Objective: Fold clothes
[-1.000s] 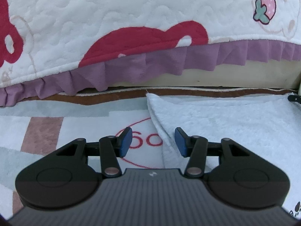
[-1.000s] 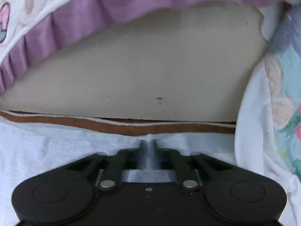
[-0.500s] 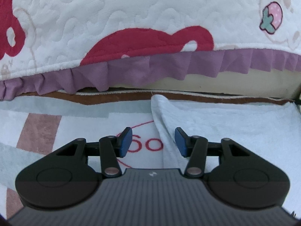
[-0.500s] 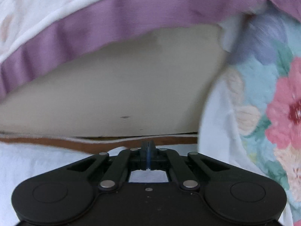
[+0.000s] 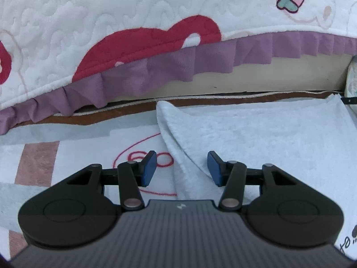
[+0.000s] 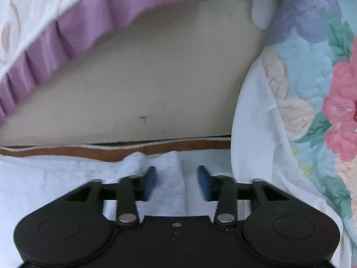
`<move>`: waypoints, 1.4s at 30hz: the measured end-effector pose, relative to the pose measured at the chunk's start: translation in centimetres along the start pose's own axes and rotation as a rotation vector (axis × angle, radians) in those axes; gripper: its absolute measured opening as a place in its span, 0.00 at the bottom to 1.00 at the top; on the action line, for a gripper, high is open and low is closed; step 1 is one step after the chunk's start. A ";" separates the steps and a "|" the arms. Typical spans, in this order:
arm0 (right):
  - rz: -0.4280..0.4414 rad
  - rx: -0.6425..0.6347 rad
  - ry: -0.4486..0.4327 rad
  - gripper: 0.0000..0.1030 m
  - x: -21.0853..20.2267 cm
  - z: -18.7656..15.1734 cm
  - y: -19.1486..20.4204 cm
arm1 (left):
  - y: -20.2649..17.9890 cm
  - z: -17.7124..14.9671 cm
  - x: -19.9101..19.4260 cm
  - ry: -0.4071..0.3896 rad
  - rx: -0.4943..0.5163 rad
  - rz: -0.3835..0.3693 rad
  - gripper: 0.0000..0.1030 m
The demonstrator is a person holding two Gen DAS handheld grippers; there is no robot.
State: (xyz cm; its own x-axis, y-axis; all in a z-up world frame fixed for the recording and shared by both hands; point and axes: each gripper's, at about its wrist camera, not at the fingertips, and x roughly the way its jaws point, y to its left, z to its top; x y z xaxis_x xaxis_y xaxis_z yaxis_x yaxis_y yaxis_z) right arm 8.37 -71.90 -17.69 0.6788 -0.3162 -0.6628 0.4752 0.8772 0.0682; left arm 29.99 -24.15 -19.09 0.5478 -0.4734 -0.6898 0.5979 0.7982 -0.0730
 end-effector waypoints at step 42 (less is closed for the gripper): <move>-0.166 -0.027 -0.122 0.01 -6.8 -0.8 -2.8 | -0.7 -0.1 -0.1 -0.057 -0.033 0.192 0.02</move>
State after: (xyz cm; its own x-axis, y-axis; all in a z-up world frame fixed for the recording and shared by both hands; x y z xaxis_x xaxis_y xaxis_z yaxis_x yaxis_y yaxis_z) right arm 1.98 -71.95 -13.93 0.6561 -0.4972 -0.5678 0.5720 0.8184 -0.0556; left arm 29.50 -24.60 -19.02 0.6824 -0.3307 -0.6519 0.4600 0.8874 0.0314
